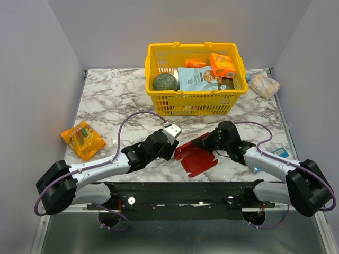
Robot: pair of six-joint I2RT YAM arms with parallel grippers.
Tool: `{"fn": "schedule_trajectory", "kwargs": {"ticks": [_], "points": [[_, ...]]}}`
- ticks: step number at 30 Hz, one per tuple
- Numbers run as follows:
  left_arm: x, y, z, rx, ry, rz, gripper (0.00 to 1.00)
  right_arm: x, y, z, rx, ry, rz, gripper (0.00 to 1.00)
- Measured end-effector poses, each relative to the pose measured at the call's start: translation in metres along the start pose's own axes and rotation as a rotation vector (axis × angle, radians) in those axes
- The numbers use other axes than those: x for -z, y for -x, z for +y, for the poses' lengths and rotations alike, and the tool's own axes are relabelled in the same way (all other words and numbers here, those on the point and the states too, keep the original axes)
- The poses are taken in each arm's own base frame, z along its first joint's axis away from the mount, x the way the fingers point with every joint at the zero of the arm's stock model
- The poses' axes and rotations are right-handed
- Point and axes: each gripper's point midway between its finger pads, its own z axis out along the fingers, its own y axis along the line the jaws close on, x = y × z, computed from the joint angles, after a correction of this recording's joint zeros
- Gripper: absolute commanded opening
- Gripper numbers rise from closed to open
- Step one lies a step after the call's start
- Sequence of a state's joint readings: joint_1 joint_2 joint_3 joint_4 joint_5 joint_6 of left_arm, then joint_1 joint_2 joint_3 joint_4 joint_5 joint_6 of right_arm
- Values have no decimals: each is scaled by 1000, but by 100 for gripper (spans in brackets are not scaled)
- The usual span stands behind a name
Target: Fold the paper box
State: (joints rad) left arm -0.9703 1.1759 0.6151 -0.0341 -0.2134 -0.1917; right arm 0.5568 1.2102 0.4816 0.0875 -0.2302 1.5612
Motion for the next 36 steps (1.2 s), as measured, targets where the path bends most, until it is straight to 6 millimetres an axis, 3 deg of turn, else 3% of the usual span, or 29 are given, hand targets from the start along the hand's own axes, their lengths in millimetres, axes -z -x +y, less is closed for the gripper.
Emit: {"fn": "schedule_trajectory", "kwargs": {"ticks": [36], "points": [[-25, 9, -17, -106, -101, -52, 57, -6, -1, 2, 4, -3, 17, 0]]}}
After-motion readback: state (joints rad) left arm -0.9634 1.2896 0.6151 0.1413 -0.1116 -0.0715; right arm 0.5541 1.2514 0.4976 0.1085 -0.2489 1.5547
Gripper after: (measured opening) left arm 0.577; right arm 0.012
